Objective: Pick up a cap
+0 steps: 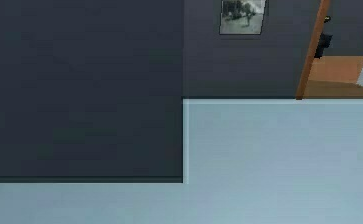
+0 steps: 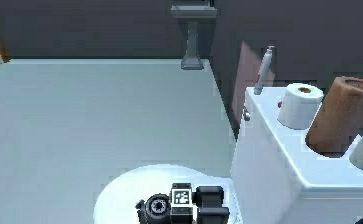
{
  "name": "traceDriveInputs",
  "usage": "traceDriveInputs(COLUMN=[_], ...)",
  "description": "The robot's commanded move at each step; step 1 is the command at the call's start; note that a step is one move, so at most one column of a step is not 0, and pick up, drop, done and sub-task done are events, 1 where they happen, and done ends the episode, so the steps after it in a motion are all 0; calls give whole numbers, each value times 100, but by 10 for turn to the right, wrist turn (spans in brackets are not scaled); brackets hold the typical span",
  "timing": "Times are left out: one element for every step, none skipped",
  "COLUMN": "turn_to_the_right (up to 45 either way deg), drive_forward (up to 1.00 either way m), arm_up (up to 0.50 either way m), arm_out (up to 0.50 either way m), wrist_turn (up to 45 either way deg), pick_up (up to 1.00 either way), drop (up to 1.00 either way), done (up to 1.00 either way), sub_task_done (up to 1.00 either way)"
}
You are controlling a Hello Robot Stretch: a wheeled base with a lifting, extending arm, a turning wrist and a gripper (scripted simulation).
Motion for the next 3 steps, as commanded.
traceDriveInputs(turn_to_the_right=[0,0,0], drive_forward=[0,0,0], arm_up=[0,0,0], arm_out=[0,0,0], wrist_turn=[450,450,450], pick_up=[0,0,0], drop=[0,0,0], done=[0,0,0], sub_task_done=[0,0,0])
